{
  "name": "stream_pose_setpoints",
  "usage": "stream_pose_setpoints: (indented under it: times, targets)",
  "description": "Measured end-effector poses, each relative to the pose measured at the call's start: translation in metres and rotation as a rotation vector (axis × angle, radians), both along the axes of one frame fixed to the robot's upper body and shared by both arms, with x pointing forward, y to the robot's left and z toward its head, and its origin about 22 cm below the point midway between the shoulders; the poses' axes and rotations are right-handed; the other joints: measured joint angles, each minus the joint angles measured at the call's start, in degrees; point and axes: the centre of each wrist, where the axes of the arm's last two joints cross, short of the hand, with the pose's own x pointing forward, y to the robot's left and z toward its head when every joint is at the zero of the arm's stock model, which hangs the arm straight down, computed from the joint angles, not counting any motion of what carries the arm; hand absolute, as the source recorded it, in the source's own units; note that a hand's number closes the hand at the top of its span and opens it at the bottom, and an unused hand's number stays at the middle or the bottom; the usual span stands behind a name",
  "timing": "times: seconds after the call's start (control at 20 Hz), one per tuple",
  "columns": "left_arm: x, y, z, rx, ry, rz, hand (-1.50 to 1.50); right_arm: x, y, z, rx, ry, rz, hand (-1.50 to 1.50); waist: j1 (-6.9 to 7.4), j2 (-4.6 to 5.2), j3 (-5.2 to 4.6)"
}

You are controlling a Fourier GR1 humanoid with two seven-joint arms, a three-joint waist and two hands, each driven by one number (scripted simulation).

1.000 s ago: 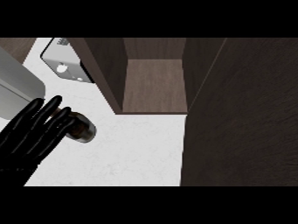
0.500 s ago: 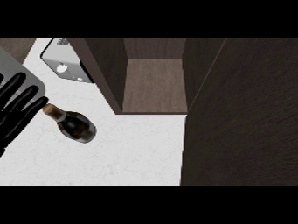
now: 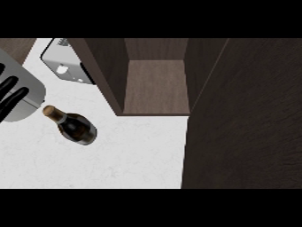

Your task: Pick up the wine, place it into the cabinet and close the cabinet

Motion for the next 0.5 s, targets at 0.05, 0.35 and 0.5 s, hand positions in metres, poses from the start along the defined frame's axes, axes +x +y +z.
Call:
stream_pose_setpoints:
  times: [0.05, 0.35, 0.5]
  targets:
    - [0.005, 0.004, 0.0, 0.003, 0.004, 0.011, -1.5, 0.001, 0.0, 0.001, -0.002, -0.004, -0.001, -1.5, -0.04, 0.01, 0.01]
    - [0.021, 0.018, -0.015, 0.018, 0.057, 0.027, -1.5, 0.001, 0.003, 0.005, 0.001, -0.004, -0.005, -1.5, -0.15, 0.03, 0.01]
    - [0.035, 0.029, -0.022, 0.02, 0.087, 0.028, -1.5, 0.0, -0.002, 0.007, -0.02, -0.01, -0.019, -1.5, -0.27, 0.05, 0.01]
